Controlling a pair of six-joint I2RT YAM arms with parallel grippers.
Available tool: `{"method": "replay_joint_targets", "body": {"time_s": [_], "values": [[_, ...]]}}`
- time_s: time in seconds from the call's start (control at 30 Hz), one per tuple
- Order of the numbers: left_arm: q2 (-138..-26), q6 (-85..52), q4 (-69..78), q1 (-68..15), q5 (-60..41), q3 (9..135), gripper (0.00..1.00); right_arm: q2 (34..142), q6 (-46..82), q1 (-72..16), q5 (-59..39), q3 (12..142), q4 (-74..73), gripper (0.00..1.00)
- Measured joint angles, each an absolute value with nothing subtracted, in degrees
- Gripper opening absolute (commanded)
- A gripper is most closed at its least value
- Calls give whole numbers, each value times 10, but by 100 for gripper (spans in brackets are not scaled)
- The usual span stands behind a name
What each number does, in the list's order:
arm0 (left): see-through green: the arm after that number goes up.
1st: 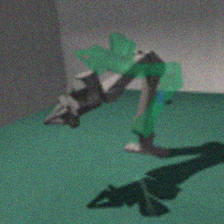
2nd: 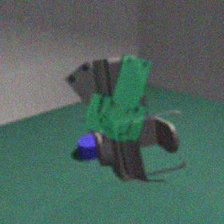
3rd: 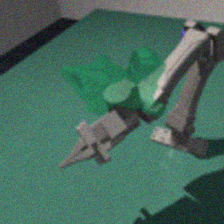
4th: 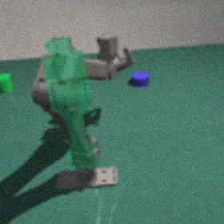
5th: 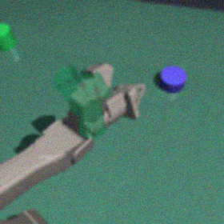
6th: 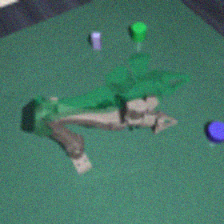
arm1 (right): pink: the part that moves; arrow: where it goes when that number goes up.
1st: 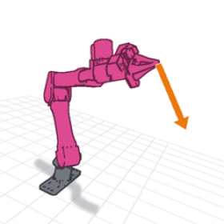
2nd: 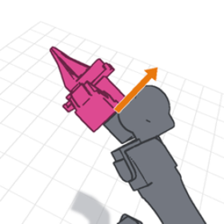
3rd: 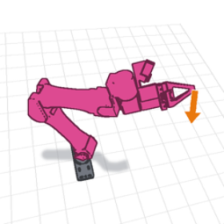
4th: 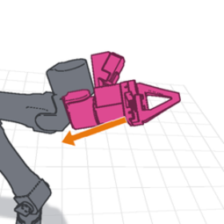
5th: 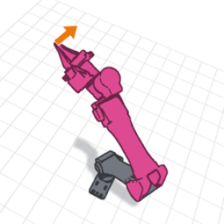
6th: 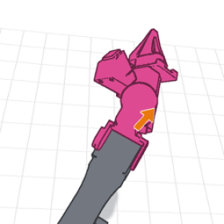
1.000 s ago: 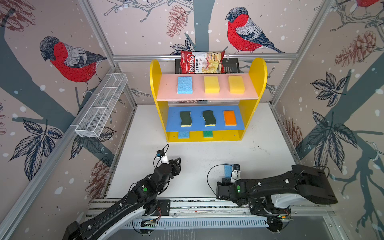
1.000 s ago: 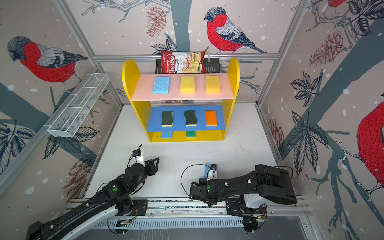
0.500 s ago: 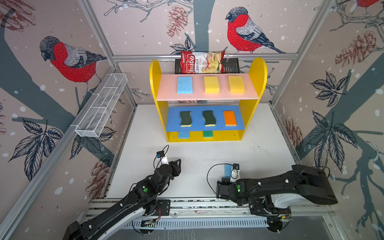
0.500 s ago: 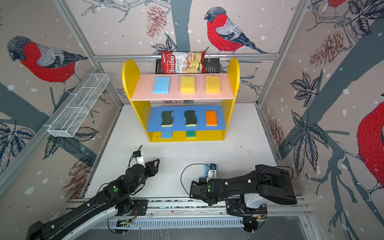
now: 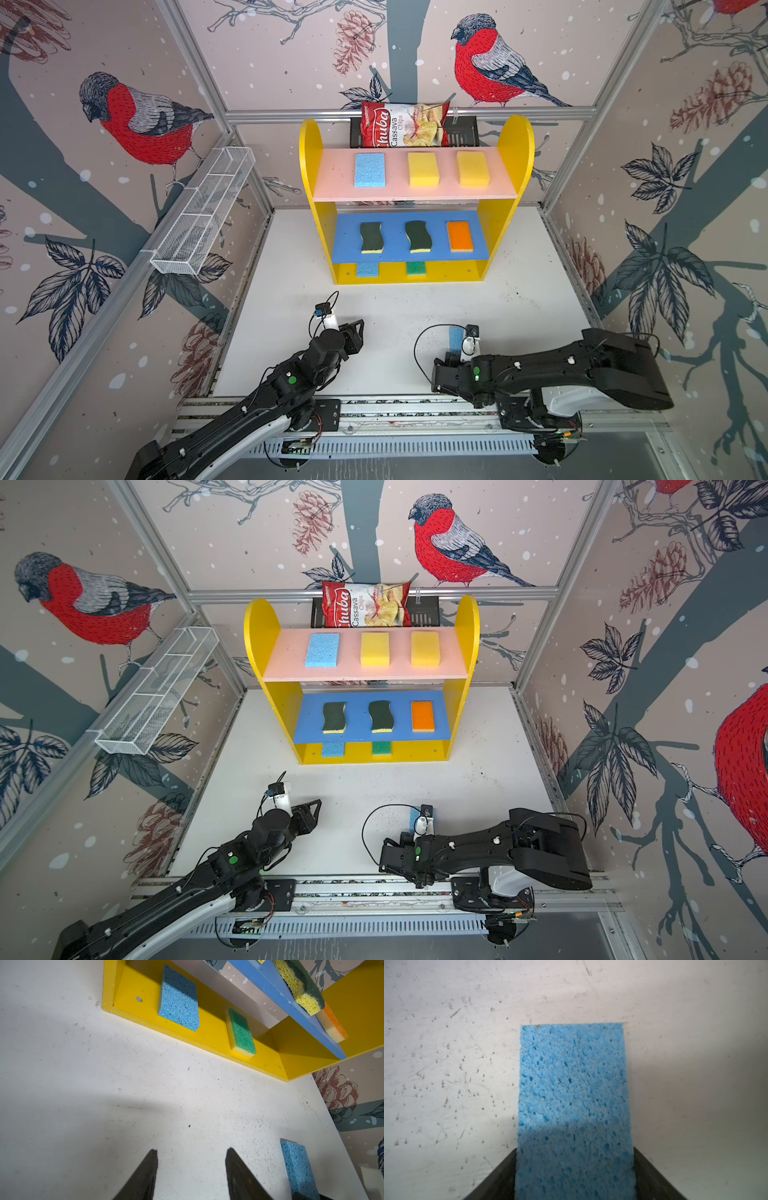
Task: Place and organize the cleaning sponges onto the shelf
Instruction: 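Close the right gripper on the light-blue sponge's end, then lift the light-blue sponge upright with the right gripper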
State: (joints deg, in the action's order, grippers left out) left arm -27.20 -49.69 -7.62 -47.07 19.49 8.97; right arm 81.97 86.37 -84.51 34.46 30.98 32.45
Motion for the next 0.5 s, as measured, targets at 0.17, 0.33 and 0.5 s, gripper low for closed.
{"method": "replay_joint_targets", "body": {"time_s": [0.17,0.33,0.5], "values": [[-260,-497,-76,-471,194,90,54,822,860,-851,356,304,319,74],[-251,-506,-76,-471,194,88,54,822,854,-851,371,295,305,70],[-249,-508,-76,-471,194,86,53,823,844,-851,389,284,286,65]]}}
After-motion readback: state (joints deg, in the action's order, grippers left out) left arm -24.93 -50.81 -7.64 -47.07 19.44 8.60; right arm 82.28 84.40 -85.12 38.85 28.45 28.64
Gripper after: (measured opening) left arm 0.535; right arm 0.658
